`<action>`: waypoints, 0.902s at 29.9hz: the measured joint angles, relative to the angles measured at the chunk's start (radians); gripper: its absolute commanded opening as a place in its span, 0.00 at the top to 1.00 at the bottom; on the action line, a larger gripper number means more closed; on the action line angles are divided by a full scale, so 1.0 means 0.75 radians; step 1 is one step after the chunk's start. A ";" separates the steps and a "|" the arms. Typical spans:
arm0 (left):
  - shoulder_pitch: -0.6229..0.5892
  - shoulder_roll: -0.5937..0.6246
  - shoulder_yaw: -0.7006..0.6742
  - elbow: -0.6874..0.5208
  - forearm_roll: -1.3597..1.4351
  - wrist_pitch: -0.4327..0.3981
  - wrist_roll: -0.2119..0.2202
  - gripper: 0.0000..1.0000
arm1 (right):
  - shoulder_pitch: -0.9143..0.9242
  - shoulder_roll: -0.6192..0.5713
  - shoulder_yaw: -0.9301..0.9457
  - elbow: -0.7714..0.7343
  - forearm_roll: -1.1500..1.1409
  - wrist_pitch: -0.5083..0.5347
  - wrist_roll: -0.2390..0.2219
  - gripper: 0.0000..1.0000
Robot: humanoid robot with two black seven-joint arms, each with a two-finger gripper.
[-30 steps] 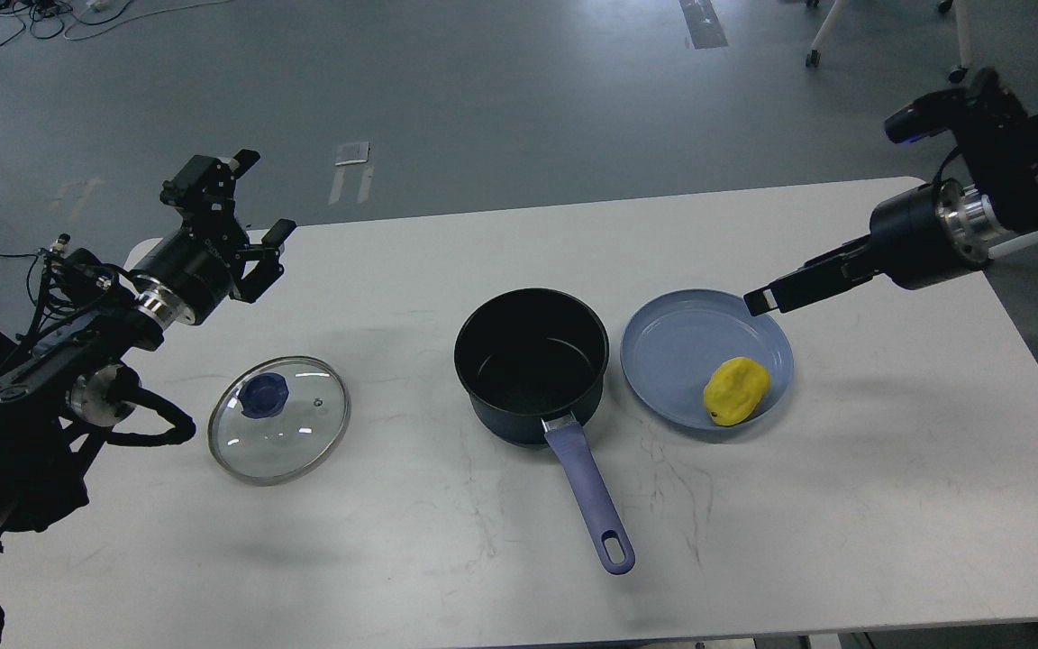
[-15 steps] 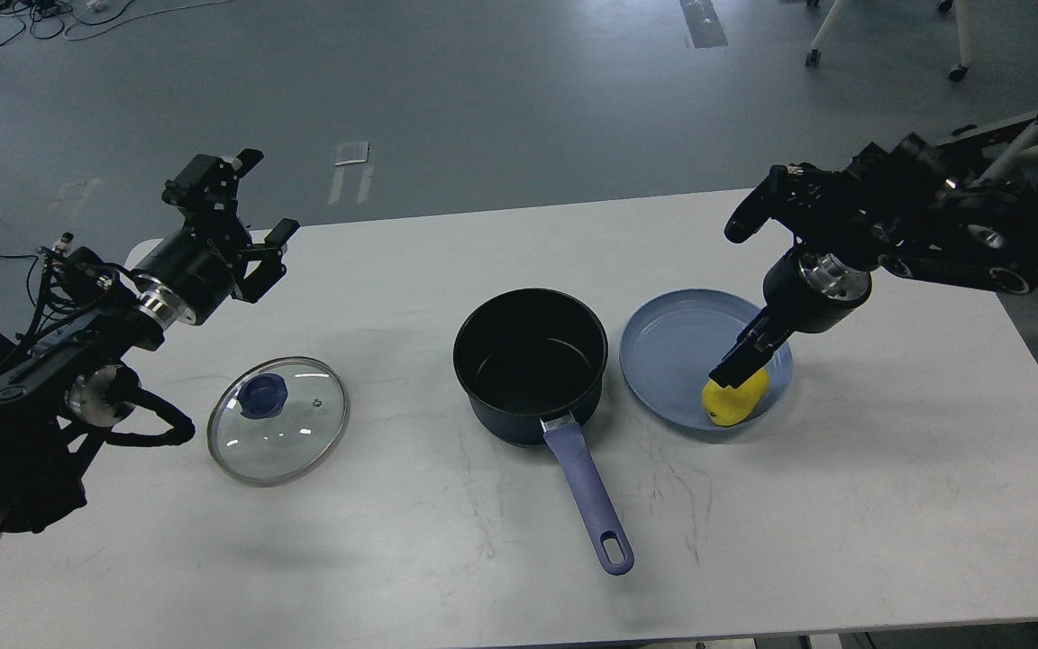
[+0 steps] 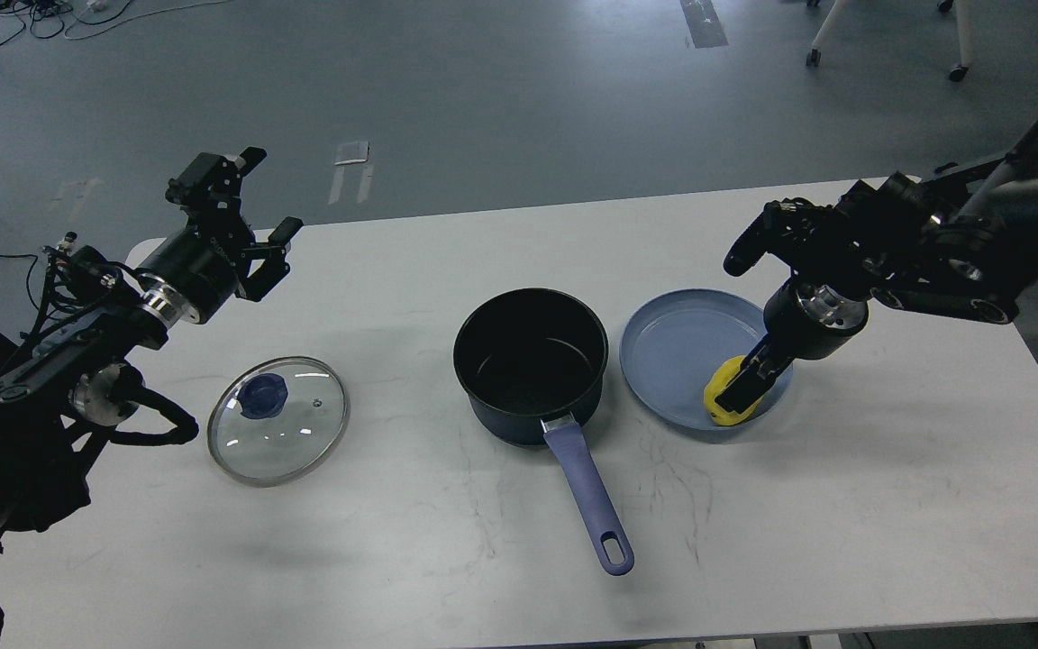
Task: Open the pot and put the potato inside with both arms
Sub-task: 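Close the right gripper around the yellow potato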
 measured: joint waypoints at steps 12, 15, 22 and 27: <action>0.000 -0.004 -0.001 0.000 0.000 0.000 0.000 0.02 | -0.018 -0.005 0.046 -0.003 0.006 -0.020 0.000 0.00; 0.000 -0.004 -0.001 0.000 0.000 0.000 0.000 0.02 | -0.034 -0.005 0.046 -0.006 0.006 -0.020 0.000 0.00; 0.000 -0.005 0.000 0.000 0.000 0.000 0.000 0.02 | -0.060 -0.005 0.046 -0.015 0.006 -0.020 0.000 0.00; 0.000 -0.005 0.000 0.000 0.000 0.000 0.000 0.02 | -0.073 -0.006 0.046 -0.019 0.006 -0.032 0.000 0.00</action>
